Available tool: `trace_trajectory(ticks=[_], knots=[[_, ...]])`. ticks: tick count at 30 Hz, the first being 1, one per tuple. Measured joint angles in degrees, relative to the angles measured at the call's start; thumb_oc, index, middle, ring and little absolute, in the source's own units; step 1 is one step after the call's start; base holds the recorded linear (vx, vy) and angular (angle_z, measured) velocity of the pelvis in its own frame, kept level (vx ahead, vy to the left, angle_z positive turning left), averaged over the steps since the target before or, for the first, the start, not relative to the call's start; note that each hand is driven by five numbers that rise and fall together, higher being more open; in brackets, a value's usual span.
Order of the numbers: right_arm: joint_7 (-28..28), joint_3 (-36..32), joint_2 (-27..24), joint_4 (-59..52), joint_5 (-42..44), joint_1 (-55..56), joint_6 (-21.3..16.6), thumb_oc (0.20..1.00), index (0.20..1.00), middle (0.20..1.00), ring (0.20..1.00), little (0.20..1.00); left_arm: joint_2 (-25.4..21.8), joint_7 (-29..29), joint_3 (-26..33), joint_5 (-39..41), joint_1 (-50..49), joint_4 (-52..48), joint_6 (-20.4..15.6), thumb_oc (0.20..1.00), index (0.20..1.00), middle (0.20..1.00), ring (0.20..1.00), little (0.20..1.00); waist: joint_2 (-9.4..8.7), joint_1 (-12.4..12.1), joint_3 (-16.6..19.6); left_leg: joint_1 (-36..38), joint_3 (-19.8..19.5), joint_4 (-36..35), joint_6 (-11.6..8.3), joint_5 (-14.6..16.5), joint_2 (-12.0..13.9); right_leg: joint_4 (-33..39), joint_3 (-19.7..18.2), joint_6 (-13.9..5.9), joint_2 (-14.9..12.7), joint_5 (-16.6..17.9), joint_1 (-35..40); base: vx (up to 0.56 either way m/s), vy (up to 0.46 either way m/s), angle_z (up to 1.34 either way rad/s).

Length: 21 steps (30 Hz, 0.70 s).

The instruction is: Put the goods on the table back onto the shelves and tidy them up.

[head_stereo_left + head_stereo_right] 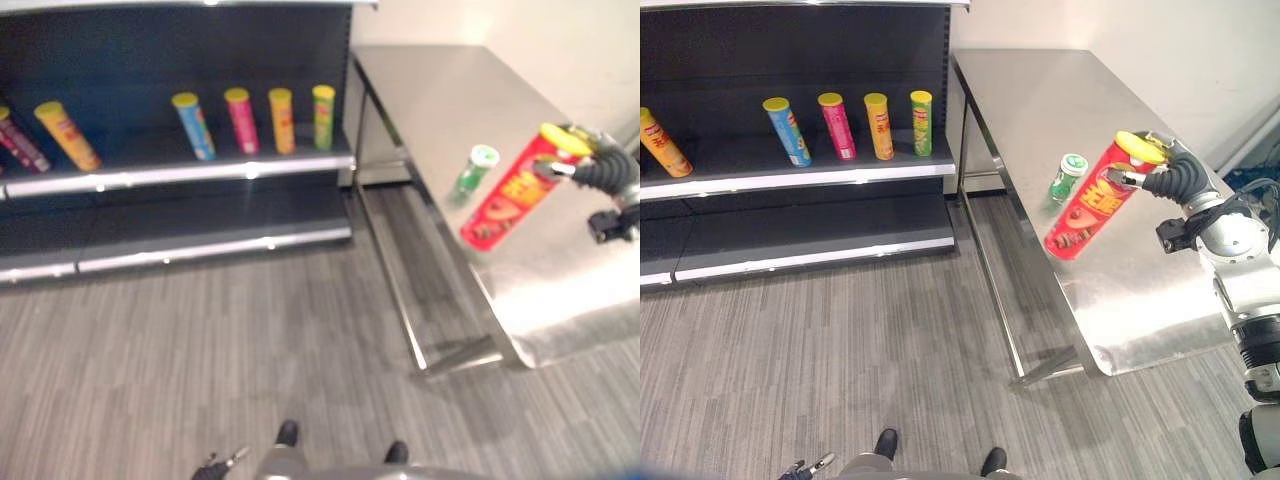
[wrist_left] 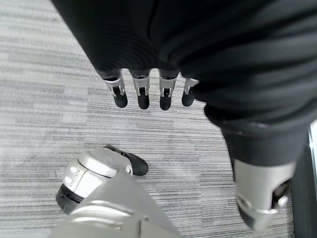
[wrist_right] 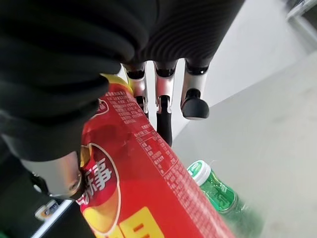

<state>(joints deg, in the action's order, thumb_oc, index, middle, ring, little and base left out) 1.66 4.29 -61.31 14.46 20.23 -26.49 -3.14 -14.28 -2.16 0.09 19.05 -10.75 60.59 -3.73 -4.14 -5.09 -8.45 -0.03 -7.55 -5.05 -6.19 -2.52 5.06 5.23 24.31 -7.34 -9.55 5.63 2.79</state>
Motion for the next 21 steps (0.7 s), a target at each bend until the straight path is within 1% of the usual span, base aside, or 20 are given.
trace_trajectory(ticks=[1,2,4,6,7,8,9,10,11,12,13,14,15,16,17,18,19,20,21], knots=[[-0.6,-0.5,0.3,-0.8,0.0,0.0,-0.5,0.2,0.2,0.2,0.2,0.2,0.2,-0.1,0.0,0.0,0.0,0.0,0.0,1.0,1.0,1.0,1.0,1.0,0.43,0.1,-0.3,0.0,0.0,0.0,0.0,0.0,0.0,0.0,-0.1,0.0,0.0,0.0,0.0,-0.11,0.039,0.0],[-2.3,-1.5,0.6,-3.6,-0.5,0.2,-1.7,0.2,0.2,0.2,0.2,0.2,0.6,-0.1,0.0,0.0,0.1,-0.1,0.0,1.0,1.0,1.0,1.0,1.0,1.5,0.3,-0.8,-0.1,0.1,0.2,-0.05,-0.1,0.0,0.0,-0.2,-0.1,0.0,-0.1,0.0,-0.08,0.035,-0.01],[-3.8,-3.2,1.6,-6.3,-1.1,0.5,-2.9,0.2,0.2,0.2,0.2,0.2,0.9,-0.1,0.0,0.0,0.3,-0.4,0.0,1.0,1.0,1.0,1.0,1.0,2.09,0.7,-1.4,-1.2,0.3,1.6,-0.19,0.1,-0.1,0.0,0.2,0.01,-0.1,-0.2,-0.1,-0.05,0.087,0.1],[-5.4,-4.1,3.4,-9.0,-2.2,0.5,-3.6,0.2,0.2,0.2,0.2,0.2,1.2,-0.1,0.0,0.0,0.4,-0.9,0.1,1.0,1.0,1.0,1.0,1.0,2.65,0.8,-1.6,-2.1,0.7,2.3,-0.43,0.2,0.4,0.0,1.0,0.27,-0.1,-0.3,-0.1,0.0,0.244,0.19],[-5.9,-4.5,4.5,-10.4,-2.3,0.5,-4.0,0.2,0.2,0.2,0.2,0.2,1.2,-0.2,-0.1,0.0,0.6,-0.9,0.1,1.0,1.0,1.0,1.0,1.0,2.63,0.4,-1.7,-2.2,0.8,2.3,-1.04,0.7,0.7,0.0,1.2,0.42,-0.2,-0.3,-0.1,0.01,0.264,0.15],[-6.3,-5.0,5.5,-11.4,-2.7,0.6,-4.1,0.2,0.2,0.2,0.2,0.2,1.2,-0.2,0.0,0.0,0.7,-0.9,0.1,1.0,1.0,1.0,1.0,1.0,2.62,0.4,-1.7,-2.4,1.6,2.2,-1.06,0.7,1.0,0.0,1.5,0.55,-0.1,-0.2,0.0,0.01,0.431,0.26],[-7.3,-7.1,9.0,-13.7,-3.7,1.5,-4.4,0.2,0.2,0.2,0.2,0.2,1.1,-0.5,0.1,0.0,1.8,0.2,0.2,1.0,1.0,1.0,1.0,1.0,1.66,0.6,-2.2,-3.8,3.8,4.7,-1.4,2.9,3.0,-0.1,2.2,1.07,-0.9,0.0,0.6,0.01,0.239,0.3],[-7.9,-7.2,10.1,-14.2,-3.9,1.5,-4.7,0.2,0.2,0.2,0.2,0.2,1.3,-0.6,-0.1,0.0,2.5,0.4,0.3,1.0,1.0,1.0,1.0,1.0,1.45,0.8,-2.4,-4.1,4.2,5.3,-1.87,2.6,4.5,0.0,2.3,1.07,-1.0,0.0,0.8,0.02,0.392,0.2],[-8.3,-7.2,10.8,-15.3,-4.6,1.7,-4.9,0.2,0.2,0.2,0.2,0.2,1.9,-0.8,-0.2,0.0,2.6,0.1,0.3,1.0,1.0,1.0,1.0,1.0,2.12,0.5,-2.4,-4.3,4.7,5.3,-2.45,2.5,7.2,0.0,2.1,0.59,-1.0,0.0,1.0,0.02,0.321,0.07],[-8.5,-7.6,10.8,-16.3,-5.5,2.2,-5.2,0.2,0.2,0.2,0.2,0.2,2.6,-1.0,-0.2,0.0,2.6,-0.3,0.2,1.0,1.0,1.0,1.0,1.0,3.28,0.5,-2.4,-4.2,4.9,4.4,-2.63,2.3,9.1,-0.1,2.2,-0.2,-0.9,0.1,1.7,0.04,0.461,0.02],[-8.6,-8.2,10.8,-17.0,-6.1,3.0,-5.3,0.2,0.2,0.2,0.2,0.2,3.1,-0.9,-0.4,0.0,3.0,-0.2,0.2,1.0,1.0,1.0,1.0,1.0,4.32,1.0,-2.4,-3.8,4.9,3.7,-6.13,-0.6,9.8,0.0,2.1,-1.93,-1.9,0.3,2.3,0.04,0.457,0.12],[-8.8,-8.6,12.6,-17.3,-6.6,3.7,-5.3,0.2,0.2,0.2,0.2,0.2,2.5,-1.1,-0.2,0.0,2.8,-0.1,0.2,1.0,1.0,1.0,1.0,1.0,3.07,1.2,-2.4,-3.6,5.1,3.6,-5.36,-0.6,7.8,0.0,1.8,-1.82,-3.3,0.4,2.5,0.02,0.425,0.2],[-8.9,-9.3,13.6,-18.1,-7.2,5.5,-5.3,0.2,0.2,0.2,0.2,0.2,1.2,-1.2,-0.1,-0.3,3.3,0.0,0.2,1.0,1.0,1.0,1.0,1.0,0.75,1.6,-2.3,-3.7,4.9,3.6,-4.72,-0.7,5.3,-0.1,1.7,-2.23,-5.6,0.3,2.5,-0.01,0.432,0.25],[-8.8,-9.2,14.0,-18.7,-8.5,6.3,-5.0,0.2,0.2,0.2,0.2,0.2,-0.2,-1.2,-0.2,-0.7,4.0,0.0,0.2,1.0,1.0,1.0,1.0,1.0,-1.09,1.6,-2.4,-4.0,5.0,3.8,-3.3,-0.9,3.6,-0.1,1.4,-1.91,-7.3,0.6,2.2,-0.02,0.391,0.23],[-8.5,-9.1,14.3,-19.2,-9.8,6.4,-4.9,0.2,0.2,0.2,0.2,0.2,-1.7,-1.2,-0.1,-1.7,4.7,0.0,0.2,1.0,1.0,1.0,1.0,1.0,-2.44,1.4,-2.3,-4.1,5.5,3.7,-2.36,-0.9,1.7,-0.4,0.9,-1.0,-8.5,2.1,1.8,-0.03,0.357,0.12],[-8.5,-8.8,14.3,-19.4,-10.3,6.1,-4.8,0.2,0.2,0.2,0.2,0.2,-2.2,-1.0,-0.2,-2.4,5.0,0.0,0.3,1.0,1.0,1.0,1.0,1.0,-2.71,1.4,-2.4,-4.1,5.8,3.9,-1.72,-0.8,1.4,-1.5,0.8,-1.26,-9.1,2.4,1.4,-0.04,0.314,-0.08],[-8.4,-7.4,14.3,-20.0,-10.7,5.6,-4.8,0.2,0.2,0.2,0.2,0.2,-2.7,-0.9,0.0,-2.8,4.9,0.0,0.3,1.0,1.0,1.0,1.0,1.0,-2.33,0.6,-2.4,-3.1,6.9,3.9,-0.9,-0.5,1.0,-4.9,-1.5,-0.81,-10.1,3.0,0.0,-0.03,0.308,-0.15],[-8.0,-6.4,13.9,-20.6,-10.7,5.8,-4.7,0.2,0.2,0.2,0.2,0.2,-2.8,-0.8,0.5,-2.8,4.8,0.1,0.4,1.0,1.0,1.0,1.0,1.0,-1.79,0.1,-2.4,-2.7,7.2,4.2,-0.02,0.0,0.8,-7.8,-2.8,-0.51,-10.9,3.5,-1.1,-0.03,0.255,-0.2],[-7.3,-6.4,13.8,-21.4,-10.9,6.2,-4.7,0.2,0.2,0.2,0.2,0.2,-3.3,-0.9,0.5,-2.8,4.5,0.0,0.4,1.0,1.0,1.0,1.0,1.0,-1.34,0.2,-2.3,-1.7,7.2,3.9,0.62,0.1,0.4,-10.3,-4.4,-0.24,-11.3,4.3,-2.2,-0.03,0.217,-0.15]])
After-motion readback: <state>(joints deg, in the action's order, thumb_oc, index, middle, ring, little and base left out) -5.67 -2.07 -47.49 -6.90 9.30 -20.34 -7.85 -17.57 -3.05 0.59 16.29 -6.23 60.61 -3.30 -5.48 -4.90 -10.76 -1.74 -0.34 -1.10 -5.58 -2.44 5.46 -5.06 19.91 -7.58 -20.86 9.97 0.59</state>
